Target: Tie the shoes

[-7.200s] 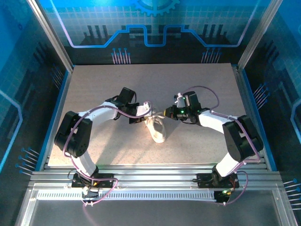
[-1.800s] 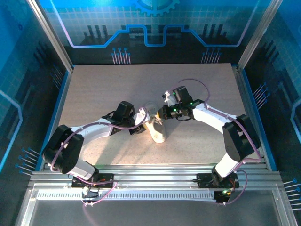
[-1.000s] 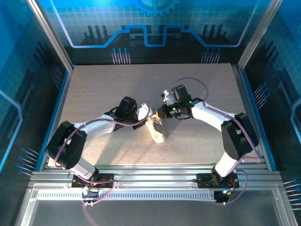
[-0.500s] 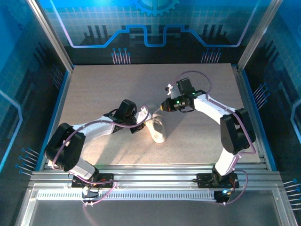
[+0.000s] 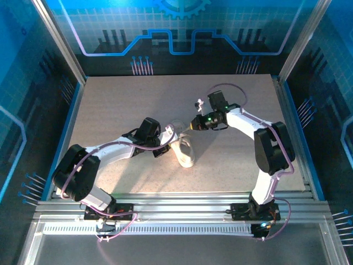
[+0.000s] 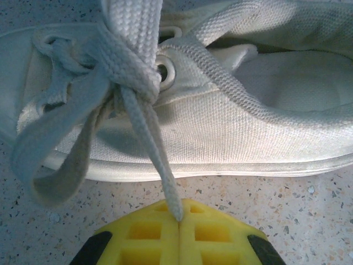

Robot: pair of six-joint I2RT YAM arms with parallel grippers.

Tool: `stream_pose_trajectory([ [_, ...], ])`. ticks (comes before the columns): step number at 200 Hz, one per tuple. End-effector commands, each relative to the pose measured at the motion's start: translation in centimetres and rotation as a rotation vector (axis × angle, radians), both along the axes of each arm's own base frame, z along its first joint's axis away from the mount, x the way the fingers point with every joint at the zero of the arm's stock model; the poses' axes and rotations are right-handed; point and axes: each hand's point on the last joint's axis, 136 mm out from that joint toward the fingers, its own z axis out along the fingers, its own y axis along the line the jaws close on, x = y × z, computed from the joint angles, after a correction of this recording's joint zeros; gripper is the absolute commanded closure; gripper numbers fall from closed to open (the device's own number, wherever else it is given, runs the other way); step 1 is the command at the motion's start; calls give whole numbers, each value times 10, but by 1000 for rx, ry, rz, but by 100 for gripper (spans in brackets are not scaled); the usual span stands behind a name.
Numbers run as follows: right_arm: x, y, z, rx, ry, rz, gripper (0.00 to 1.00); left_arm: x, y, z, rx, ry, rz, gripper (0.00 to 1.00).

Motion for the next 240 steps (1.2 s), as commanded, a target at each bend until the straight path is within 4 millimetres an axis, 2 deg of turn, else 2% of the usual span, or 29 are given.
stream_pose_trajectory([
  [1, 14, -6, 5, -13, -26, -5, 99, -11, 3, -4, 13, 30, 0, 100],
  [20, 19, -4, 9, -8, -40, -2, 97, -11, 3, -4, 8, 32, 3, 100],
  [39, 22, -3, 14, -1, -46, -1, 85, -10, 2, -3, 3, 30, 3, 100],
  [52, 21, -3, 18, 6, -56, -4, 72, -10, 0, 0, -7, 20, -2, 82],
  [65, 20, -5, 24, 39, -57, -22, 60, -10, -2, 4, -22, 6, -14, 75],
  [81, 18, -14, 37, 126, -44, -72, 54, -13, -4, 12, -39, -19, -40, 64],
  [102, 13, -32, 47, 202, -42, -151, 49, -18, -3, 24, -54, -60, -83, 57],
  [128, -5, -40, 53, 197, -50, -140, 48, -25, 1, 41, -64, -108, -147, 53],
  [147, -17, -38, 45, 219, -39, -112, 48, -22, 10, 54, -55, -167, -168, 52],
  [169, -23, -36, 26, 244, 38, -141, 48, -8, 22, 66, -41, -236, -168, 49],
  [182, -24, -29, 22, 280, 54, -153, 48, 0, 26, 72, -33, -238, -171, 49],
  [209, -27, -15, 12, 272, 73, -139, 47, 16, 27, 75, 37, -321, -231, 46],
  [240, -31, -5, -6, 247, 124, -120, 47, 36, 19, 85, 58, -395, -313, 44],
])
